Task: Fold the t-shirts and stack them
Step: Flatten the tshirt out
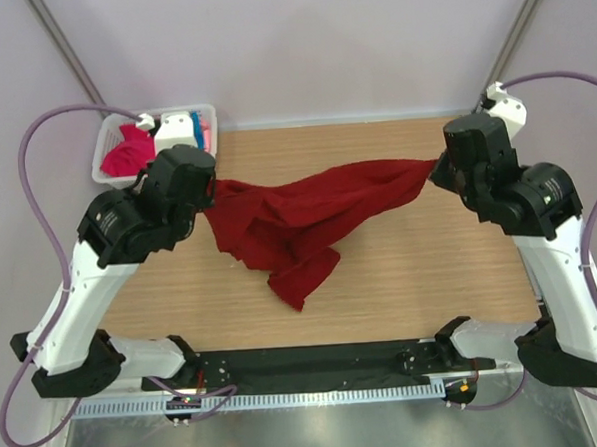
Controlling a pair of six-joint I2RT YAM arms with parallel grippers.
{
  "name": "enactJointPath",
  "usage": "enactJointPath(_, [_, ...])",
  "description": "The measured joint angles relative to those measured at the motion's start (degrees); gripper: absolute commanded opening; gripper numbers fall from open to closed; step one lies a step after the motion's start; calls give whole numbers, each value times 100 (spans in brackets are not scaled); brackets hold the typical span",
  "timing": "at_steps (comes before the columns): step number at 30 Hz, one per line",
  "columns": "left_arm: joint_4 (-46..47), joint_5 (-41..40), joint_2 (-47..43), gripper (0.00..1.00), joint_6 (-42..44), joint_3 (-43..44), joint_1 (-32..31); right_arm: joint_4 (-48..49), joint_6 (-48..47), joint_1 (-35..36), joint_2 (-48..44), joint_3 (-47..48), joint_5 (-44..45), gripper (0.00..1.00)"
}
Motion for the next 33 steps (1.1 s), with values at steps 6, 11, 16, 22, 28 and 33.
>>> enactJointPath(6, [-7,542,-1261,0,-533,-1714,0,-247,490,0,-1078,-1534,13,1])
enactJointPath(11, [-98,1351,-1937,0,-1384,-3206,4,-382,1115,0,-1853,-3521,-210,1])
enactJointPath(16, [-90,2114,-1917,0,-2065,-4365,7,-476,1609,0,-2133,-4848,-669,27])
enactJointPath(22, [-72,2409,-1860,1,-2369,-4843,76,-444,1084,-4,-1759,-4653,-1281,52])
enactJointPath(28, [243,2470,-1692,0,-2221,-4918,299,1582,-286,-7,446,-4103,-2267,52])
enactJointPath(33, [498,2826,-1587,0,-2166,-5139,525,2966,-1290,-4,2839,-3077,-2813,52])
